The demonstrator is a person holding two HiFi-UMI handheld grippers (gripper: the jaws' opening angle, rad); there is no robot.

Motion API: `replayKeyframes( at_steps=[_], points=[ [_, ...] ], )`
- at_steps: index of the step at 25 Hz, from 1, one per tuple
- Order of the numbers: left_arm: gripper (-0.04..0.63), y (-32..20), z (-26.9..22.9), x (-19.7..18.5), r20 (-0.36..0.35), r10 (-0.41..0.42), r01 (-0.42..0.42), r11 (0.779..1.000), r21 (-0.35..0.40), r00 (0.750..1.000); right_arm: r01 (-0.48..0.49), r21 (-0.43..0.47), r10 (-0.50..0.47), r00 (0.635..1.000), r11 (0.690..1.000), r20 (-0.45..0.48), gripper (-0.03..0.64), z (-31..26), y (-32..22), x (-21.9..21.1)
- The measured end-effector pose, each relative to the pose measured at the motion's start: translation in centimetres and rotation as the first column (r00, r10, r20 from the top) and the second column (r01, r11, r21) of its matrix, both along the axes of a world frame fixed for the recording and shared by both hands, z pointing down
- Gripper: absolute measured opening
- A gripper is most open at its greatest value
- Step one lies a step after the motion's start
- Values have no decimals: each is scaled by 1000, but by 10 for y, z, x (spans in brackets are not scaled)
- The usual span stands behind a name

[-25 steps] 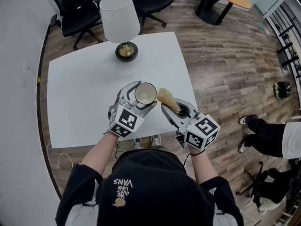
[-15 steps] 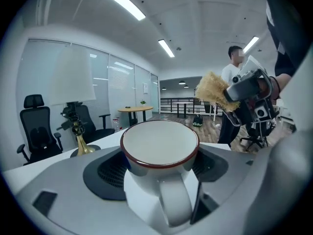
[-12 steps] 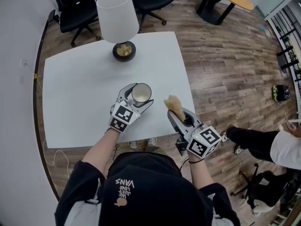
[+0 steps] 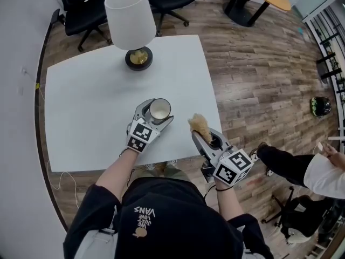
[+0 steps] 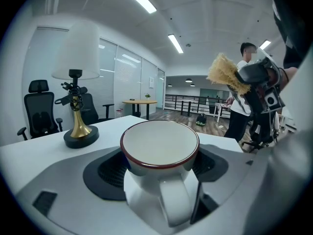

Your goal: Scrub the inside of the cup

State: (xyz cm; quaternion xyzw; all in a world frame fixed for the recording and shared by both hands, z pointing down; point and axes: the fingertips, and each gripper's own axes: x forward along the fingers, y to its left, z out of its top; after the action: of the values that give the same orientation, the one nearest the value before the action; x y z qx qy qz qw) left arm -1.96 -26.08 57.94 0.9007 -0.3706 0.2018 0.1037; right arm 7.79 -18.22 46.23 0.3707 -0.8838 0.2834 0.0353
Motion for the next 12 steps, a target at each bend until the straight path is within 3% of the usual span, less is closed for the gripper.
replayKeyframes(
  at_steps=[6, 12],
  points=[
    [399, 3, 14, 0, 13, -2, 3, 1000, -25, 1000, -2, -8, 2, 1000, 1000, -4, 100, 4, 0, 1],
    [399, 3, 14, 3, 31, 8, -8, 1000, -4, 999, 11, -15, -11, 1000, 1000, -3, 100, 4, 1, -1]
  ],
)
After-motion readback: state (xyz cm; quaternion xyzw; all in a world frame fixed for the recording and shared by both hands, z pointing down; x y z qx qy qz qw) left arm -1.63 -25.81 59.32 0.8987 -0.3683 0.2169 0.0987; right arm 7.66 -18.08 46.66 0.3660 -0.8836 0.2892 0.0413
